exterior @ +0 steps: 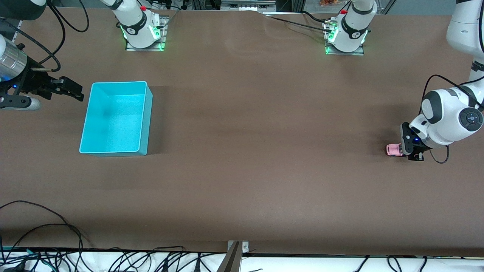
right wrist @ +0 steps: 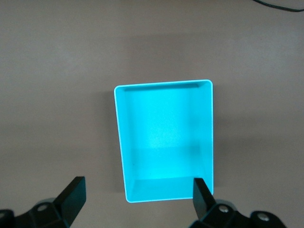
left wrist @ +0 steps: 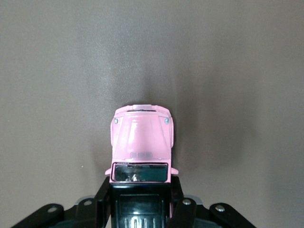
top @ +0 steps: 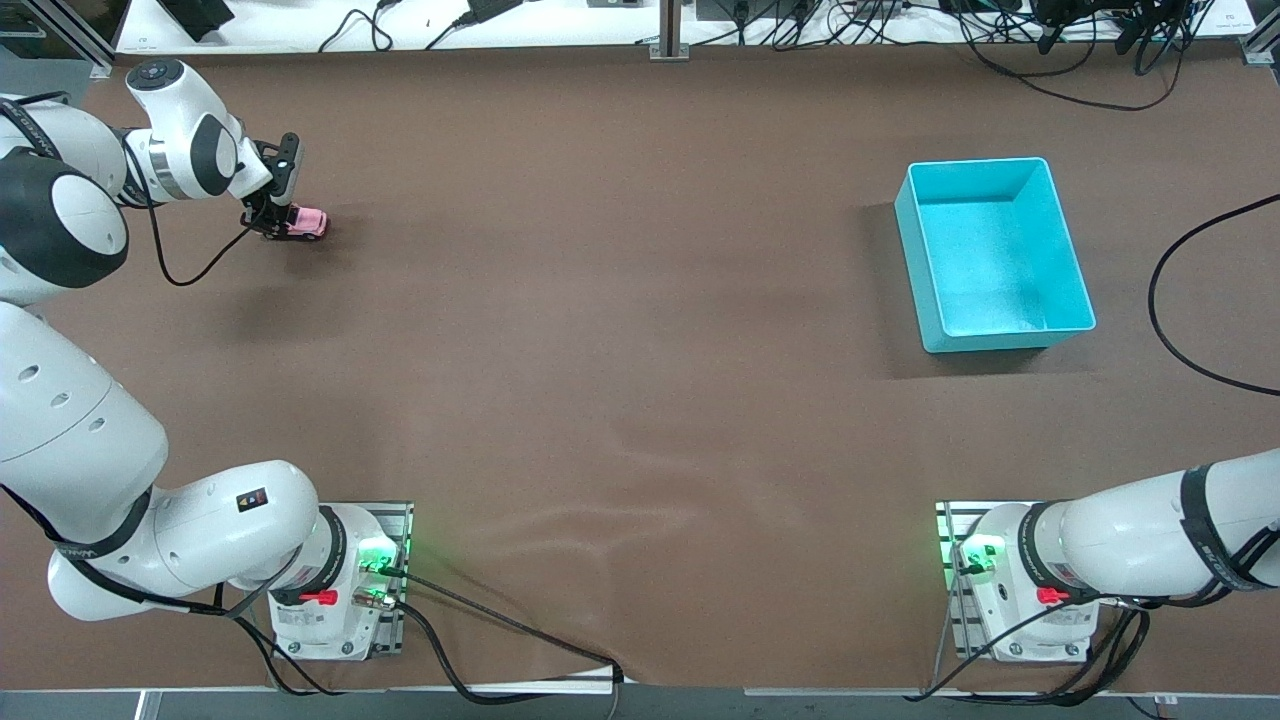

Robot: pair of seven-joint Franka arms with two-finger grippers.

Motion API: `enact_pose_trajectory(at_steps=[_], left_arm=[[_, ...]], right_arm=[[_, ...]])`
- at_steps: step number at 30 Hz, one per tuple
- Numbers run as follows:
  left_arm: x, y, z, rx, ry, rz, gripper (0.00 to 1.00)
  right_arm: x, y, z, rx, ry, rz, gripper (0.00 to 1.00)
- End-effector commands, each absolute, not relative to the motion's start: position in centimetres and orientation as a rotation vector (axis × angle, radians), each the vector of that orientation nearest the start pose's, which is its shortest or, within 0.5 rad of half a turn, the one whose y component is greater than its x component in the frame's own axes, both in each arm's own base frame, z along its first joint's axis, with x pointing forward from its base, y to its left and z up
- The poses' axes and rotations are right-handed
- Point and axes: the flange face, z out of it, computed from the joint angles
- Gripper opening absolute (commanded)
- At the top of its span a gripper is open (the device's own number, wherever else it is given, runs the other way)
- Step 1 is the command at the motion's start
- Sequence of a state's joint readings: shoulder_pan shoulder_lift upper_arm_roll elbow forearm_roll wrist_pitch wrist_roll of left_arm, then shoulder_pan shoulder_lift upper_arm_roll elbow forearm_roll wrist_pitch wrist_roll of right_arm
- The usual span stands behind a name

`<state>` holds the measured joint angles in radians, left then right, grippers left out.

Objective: Wind and store pink jeep toy

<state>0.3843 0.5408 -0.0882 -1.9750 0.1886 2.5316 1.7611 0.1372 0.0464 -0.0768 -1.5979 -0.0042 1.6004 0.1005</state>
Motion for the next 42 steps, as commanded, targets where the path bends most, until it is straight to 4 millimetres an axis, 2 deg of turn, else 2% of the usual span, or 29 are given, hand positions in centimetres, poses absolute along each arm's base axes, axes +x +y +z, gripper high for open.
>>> enact_pose_trajectory(at_steps=[1, 8, 18, 19, 20, 21, 22, 23, 26, 32, 42], left_arm=[[60.1, 19.4, 14.9, -2.125, 2.233, 0.057, 0.0], [59.8, 21.0, 15.2, -2.146, 2.203, 0.056, 0.0], [59.8, 21.6, 15.3, -2.152, 2.191, 0.053, 0.02], [59.8, 21.6, 15.3, -2.152, 2.191, 0.053, 0.07], [59.9, 21.7, 15.4, -2.149, 2.191, 0.051, 0.19], [59.9, 21.7, 15.5, -2.144, 2.195, 0.051, 0.38], [60.1, 21.7, 15.7, -2.135, 2.198, 0.046, 0.78], [60.1, 22.0, 15.8, -2.135, 2.194, 0.043, 1.0], [60.5, 21.9, 17.5, -2.133, 2.19, 0.046, 1.0], [60.6, 21.8, 19.5, -2.166, 2.179, 0.063, 1.0], [62.0, 21.7, 25.8, -2.219, 2.162, 0.141, 1.0]], right_arm=[[56.5, 3.4, 59.4, -3.133, 0.049, 0.068, 1.0], [56.5, 3.4, 59.4, -3.133, 0.049, 0.068, 1.0], [56.5, 3.4, 59.4, -3.133, 0.049, 0.068, 1.0], [56.5, 3.4, 59.4, -3.133, 0.049, 0.068, 1.0], [56.5, 3.4, 59.4, -3.133, 0.049, 0.071, 1.0], [56.5, 3.4, 59.4, -3.133, 0.049, 0.071, 1.0], [56.5, 3.4, 59.4, -3.133, 0.049, 0.068, 1.0], [56.5, 3.4, 59.4, -3.133, 0.049, 0.068, 1.0], [56.5, 3.4, 59.4, -3.133, 0.049, 0.068, 1.0], [56.5, 3.4, 59.4, -3.133, 0.049, 0.068, 1.0], [56.5, 3.4, 59.4, -3.133, 0.049, 0.068, 1.0]])
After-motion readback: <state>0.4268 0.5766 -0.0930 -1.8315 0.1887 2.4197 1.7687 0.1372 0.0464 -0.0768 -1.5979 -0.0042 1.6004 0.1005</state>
